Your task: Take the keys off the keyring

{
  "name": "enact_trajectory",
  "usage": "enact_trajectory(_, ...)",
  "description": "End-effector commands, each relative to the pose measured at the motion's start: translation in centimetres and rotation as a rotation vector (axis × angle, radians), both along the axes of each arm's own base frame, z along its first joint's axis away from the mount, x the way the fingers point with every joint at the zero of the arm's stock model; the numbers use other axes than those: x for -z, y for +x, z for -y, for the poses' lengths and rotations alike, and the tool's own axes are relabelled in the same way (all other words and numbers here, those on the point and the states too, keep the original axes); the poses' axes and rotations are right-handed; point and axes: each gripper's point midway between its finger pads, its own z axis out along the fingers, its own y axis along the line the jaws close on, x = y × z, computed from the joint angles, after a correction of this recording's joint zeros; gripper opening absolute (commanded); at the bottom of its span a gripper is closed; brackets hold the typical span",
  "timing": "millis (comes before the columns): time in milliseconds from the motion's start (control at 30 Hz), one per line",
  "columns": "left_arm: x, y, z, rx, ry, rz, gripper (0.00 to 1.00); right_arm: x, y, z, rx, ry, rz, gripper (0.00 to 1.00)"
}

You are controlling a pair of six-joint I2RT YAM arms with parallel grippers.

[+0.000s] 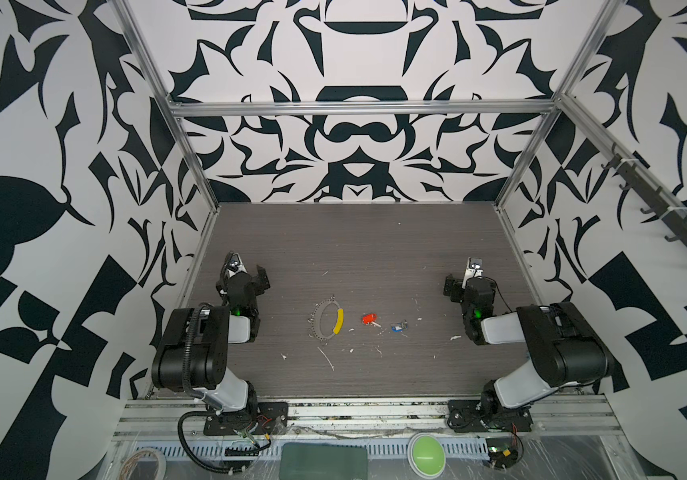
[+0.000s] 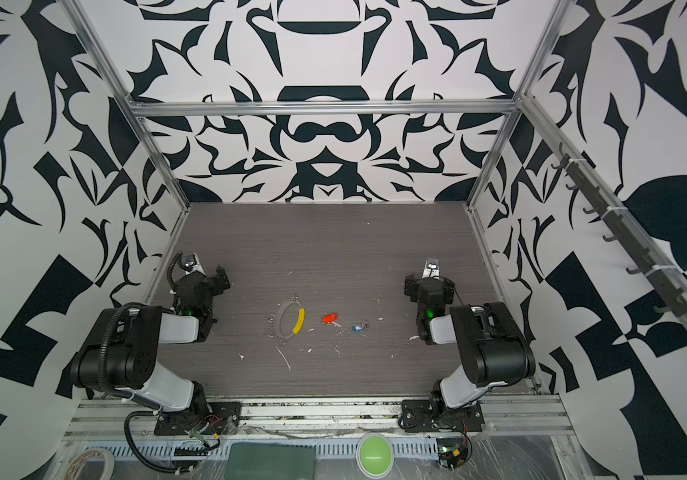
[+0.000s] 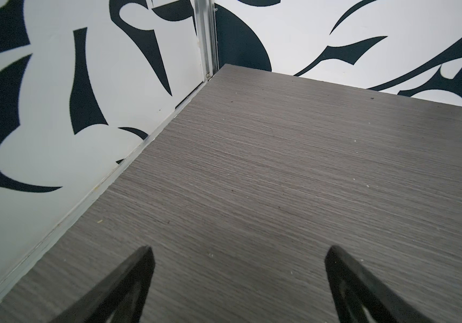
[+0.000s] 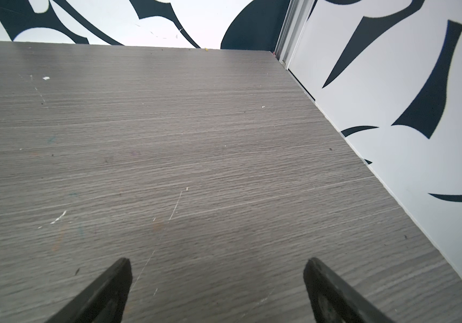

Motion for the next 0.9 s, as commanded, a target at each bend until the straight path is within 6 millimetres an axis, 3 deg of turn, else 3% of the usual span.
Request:
enact_trajectory(0, -0.3, 0.1, 0.0, 0.002, -0.005, 0.021, 0.99, -1.7, 0.8, -0.2, -0.004, 0.007, 0.066, 1.00)
enact_trajectory(767, -0.4, 0.1, 0.0, 0.000, -0.004, 0.023, 0.99, -1.8, 0.9, -0.4, -0.013, -0.002, 0.061, 1.00)
enact_trajectory(867, -0.4, 0.2, 0.0, 0.002, -0.004, 0.023, 0.99, -3.4, 1.0, -0.6, -0.015, -0.004, 0.066, 1.00)
